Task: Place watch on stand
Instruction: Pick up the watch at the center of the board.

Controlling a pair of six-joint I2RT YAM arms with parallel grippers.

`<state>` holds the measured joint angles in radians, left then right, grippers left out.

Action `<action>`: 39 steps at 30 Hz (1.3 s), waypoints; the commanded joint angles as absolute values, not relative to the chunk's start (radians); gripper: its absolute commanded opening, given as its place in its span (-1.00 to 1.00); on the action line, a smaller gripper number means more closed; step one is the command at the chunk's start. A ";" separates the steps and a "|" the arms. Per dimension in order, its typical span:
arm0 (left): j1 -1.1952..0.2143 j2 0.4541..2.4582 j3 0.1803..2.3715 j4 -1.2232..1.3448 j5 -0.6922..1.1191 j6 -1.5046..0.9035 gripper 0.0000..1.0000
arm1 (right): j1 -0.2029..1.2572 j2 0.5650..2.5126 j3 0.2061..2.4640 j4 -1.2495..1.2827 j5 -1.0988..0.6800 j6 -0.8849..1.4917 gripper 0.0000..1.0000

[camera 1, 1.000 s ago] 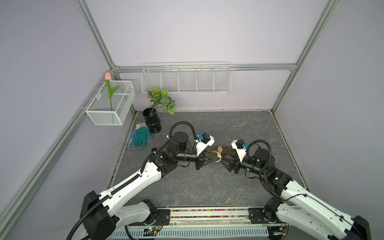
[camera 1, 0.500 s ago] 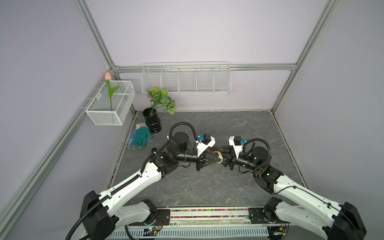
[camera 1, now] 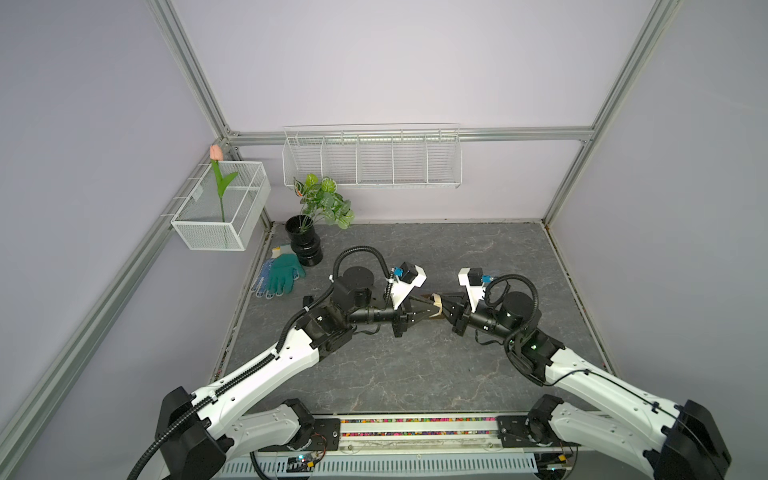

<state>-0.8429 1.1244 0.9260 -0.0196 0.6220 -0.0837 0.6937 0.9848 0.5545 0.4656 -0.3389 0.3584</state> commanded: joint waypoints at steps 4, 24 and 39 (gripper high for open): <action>-0.848 1.058 0.863 0.049 0.432 -0.133 -0.03 | 0.683 0.974 0.587 0.419 -0.212 0.480 -0.86; -1.007 1.192 0.546 0.702 0.018 -0.119 0.22 | 0.685 0.880 0.614 0.364 0.128 0.933 -0.86; -1.019 1.420 0.686 0.882 -0.023 -0.289 -0.30 | 0.708 0.884 0.549 0.451 0.102 1.051 -0.86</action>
